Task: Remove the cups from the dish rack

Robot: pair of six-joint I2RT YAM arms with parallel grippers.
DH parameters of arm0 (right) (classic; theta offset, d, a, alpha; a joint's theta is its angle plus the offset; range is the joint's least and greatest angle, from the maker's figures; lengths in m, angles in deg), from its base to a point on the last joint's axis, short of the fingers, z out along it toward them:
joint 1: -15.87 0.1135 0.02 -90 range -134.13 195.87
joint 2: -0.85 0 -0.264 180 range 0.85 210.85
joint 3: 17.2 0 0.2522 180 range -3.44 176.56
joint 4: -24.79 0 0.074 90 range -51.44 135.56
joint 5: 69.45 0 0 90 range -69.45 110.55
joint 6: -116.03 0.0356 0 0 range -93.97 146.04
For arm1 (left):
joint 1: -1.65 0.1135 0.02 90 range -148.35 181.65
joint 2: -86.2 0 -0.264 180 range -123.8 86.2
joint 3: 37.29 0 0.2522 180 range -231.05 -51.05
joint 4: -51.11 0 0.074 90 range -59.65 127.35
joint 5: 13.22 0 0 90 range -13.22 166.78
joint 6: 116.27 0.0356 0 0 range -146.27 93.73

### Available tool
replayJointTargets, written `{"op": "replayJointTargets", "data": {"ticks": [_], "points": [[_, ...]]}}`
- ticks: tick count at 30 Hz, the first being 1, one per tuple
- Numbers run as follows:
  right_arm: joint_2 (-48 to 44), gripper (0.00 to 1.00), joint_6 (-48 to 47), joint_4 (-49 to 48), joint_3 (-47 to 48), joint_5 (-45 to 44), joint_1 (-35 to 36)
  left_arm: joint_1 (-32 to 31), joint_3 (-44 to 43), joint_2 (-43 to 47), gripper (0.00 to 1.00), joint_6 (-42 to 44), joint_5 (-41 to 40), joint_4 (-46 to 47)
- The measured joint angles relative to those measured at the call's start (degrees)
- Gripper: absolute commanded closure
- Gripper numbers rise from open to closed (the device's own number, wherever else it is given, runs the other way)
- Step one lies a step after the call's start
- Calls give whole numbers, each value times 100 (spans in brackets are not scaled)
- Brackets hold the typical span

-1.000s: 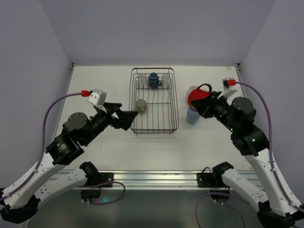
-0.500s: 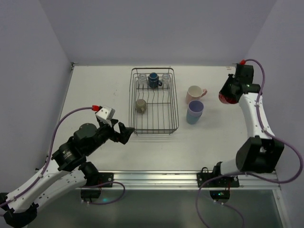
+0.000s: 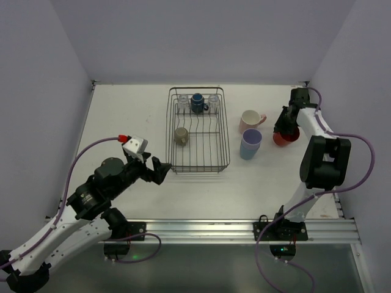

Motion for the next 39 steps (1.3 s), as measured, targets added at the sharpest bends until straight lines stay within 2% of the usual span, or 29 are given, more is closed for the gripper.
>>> {"op": "replayJointTargets", "data": {"ticks": [12, 15, 16, 18, 20, 24, 30, 39], "points": [[234, 95, 0, -378, -262, 258, 0, 136, -20, -98, 0, -81, 166, 63], [234, 84, 9, -417, -269, 275, 0, 136, -223, -144, 0, -280, 225, 94], [232, 74, 20, -435, -278, 280, 0, 136, -341, -160, 0, -374, 236, 131], [227, 62, 33, -511, -317, 291, 4, 136, -632, -175, 0, -643, 260, 232], [219, 45, 87, -546, -352, 323, 11, 136, -920, -155, 0, -1008, 282, 511], [24, 23, 131, -588, -444, 446, 22, 136, -1187, 59, 0, -1600, 306, 1099], [-627, 13, 201, -741, -531, 612, 22, 136, -1325, 105, 0, -2162, 343, 1508], [-1845, 9, 485, -1266, -1099, 802, 61, 136, -1161, -61, 0, -2573, 367, 1821]]}}
